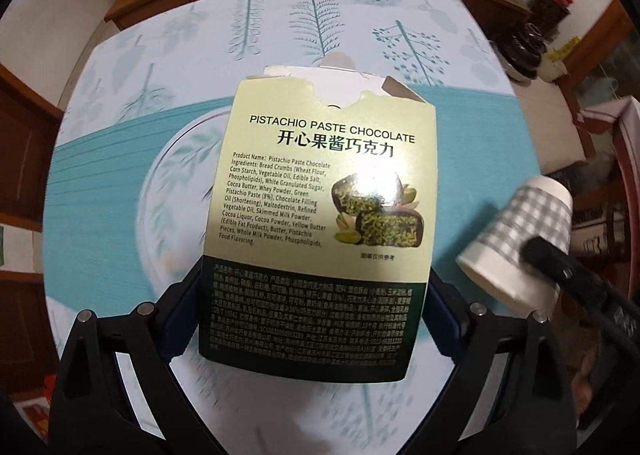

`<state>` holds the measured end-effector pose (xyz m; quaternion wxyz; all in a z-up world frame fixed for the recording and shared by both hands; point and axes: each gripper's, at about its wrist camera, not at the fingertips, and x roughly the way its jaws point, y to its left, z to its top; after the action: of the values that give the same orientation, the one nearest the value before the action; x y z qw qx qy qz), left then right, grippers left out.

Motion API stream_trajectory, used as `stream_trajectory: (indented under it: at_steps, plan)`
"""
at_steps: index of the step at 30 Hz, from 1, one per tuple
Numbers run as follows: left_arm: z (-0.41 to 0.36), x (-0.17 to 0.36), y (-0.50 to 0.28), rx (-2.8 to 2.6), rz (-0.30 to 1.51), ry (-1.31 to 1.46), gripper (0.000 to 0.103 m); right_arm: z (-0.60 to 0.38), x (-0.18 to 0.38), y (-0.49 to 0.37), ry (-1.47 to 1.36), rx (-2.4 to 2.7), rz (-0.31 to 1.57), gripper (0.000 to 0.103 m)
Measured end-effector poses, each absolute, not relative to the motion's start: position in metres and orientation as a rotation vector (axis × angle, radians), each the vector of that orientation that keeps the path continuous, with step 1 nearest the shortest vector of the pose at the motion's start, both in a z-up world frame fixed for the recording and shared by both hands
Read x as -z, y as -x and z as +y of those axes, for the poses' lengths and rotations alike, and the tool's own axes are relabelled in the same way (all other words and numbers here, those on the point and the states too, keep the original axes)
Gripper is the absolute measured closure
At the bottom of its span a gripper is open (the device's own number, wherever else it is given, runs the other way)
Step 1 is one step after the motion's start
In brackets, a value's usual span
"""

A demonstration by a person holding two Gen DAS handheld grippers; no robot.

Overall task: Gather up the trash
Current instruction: 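Lift the chocolate box and checked cup and carry them down over the bin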

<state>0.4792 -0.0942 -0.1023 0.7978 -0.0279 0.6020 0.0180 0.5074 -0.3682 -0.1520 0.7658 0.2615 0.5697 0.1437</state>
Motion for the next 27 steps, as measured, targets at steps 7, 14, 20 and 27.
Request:
stream_trajectory:
  at_steps: [7, 14, 20, 27]
  plan:
    - [-0.042, 0.067, -0.384, 0.074, 1.23, 0.061, 0.011, -0.332, 0.131, -0.428, -0.616, -0.275, 1.208, 0.055]
    - [0.007, 0.049, -0.296, 0.187, 1.191, -0.004, 0.011, -0.28, 0.105, -0.321, -0.673, -0.193, 1.126, 0.056]
    - [0.041, 0.048, -0.225, 0.257, 1.19, -0.06, 0.011, -0.239, 0.093, -0.23, -0.702, -0.147, 1.106, 0.055]
    - [0.054, 0.048, -0.156, 0.301, 1.191, -0.084, 0.011, -0.201, 0.086, -0.143, -0.646, -0.142, 1.154, 0.055]
